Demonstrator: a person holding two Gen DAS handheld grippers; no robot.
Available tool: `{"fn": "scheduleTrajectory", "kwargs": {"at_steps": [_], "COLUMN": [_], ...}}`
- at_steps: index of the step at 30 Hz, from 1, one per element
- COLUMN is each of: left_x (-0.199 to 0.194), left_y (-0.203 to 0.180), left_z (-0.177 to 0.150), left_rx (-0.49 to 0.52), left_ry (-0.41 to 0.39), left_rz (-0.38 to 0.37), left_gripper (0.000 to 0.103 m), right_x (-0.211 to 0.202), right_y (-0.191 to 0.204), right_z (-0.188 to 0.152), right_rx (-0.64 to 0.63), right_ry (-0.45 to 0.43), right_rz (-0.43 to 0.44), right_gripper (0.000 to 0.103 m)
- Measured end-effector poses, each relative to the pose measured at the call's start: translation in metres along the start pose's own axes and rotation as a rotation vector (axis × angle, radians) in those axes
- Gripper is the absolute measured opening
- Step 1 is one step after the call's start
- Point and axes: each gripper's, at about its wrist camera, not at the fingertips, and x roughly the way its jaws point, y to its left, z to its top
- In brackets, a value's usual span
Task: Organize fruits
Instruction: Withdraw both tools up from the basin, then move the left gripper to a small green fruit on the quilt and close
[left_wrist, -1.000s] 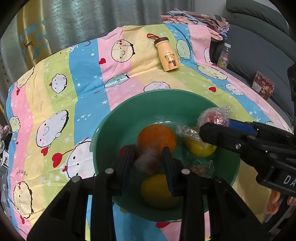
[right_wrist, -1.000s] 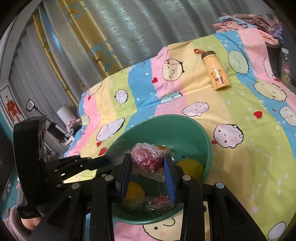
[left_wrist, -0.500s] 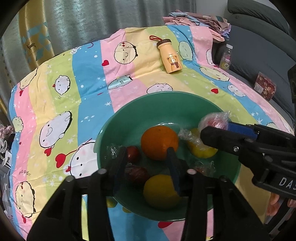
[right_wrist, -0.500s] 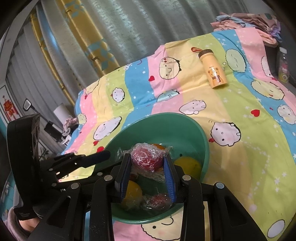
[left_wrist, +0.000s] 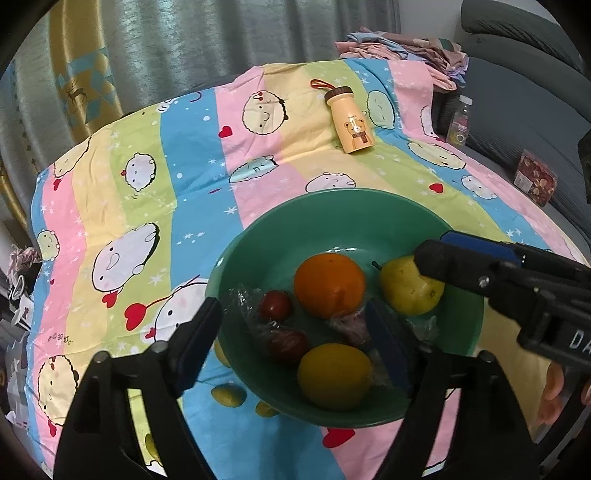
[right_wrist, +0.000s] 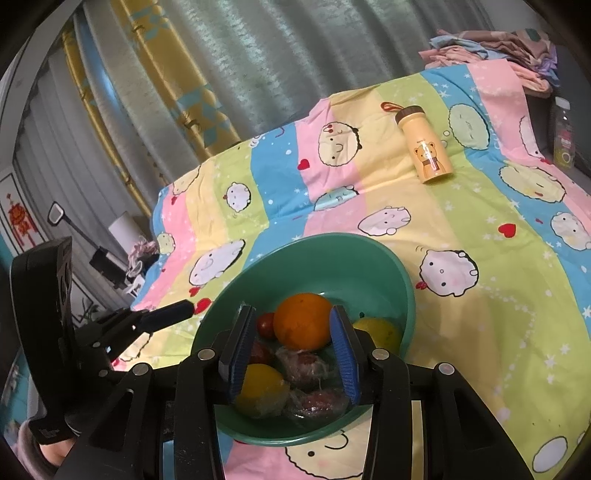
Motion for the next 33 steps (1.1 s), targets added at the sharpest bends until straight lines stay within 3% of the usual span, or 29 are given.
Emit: {"fn": "scheduleTrajectory", "kwargs": {"at_steps": [5, 8, 18, 28, 33], "left_x": [-0.001, -0.002, -0.022, -0.052, -0.059], "left_y": [0.001, 0.002, 0.014, 0.033, 0.046], "left_z": [-0.005, -0.007, -0.015, -0.041, -0.060], "left_rx": [-0.023, -0.038, -0.101, -0.197, -0.245], "left_ry": [0.009, 0.008, -0.017, -0.028, -0.008], "left_rz": [0.006, 0.015, 0.046, 0.110, 0.136], "left_gripper": [0.085, 0.094, 0.102, 0.102, 0.102], "right_x": [-0.003, -0.005, -0.011, -0.015, -0.011], "right_y": [-0.003, -0.005, -0.008, 0.018, 0.032], "right_z": [0.001, 0.002, 0.004, -0.002, -0.008], "right_rx": [0.020, 0.036, 0.076, 0.009, -0.031], "right_ry": [-0.018, -0.026, -0.051, -0.036, -0.018], "right_rz": [-0.001, -0.001, 0.060, 0.110, 0.117], "right_gripper": [0.057, 0.063, 0.066, 0.071, 0.083]}}
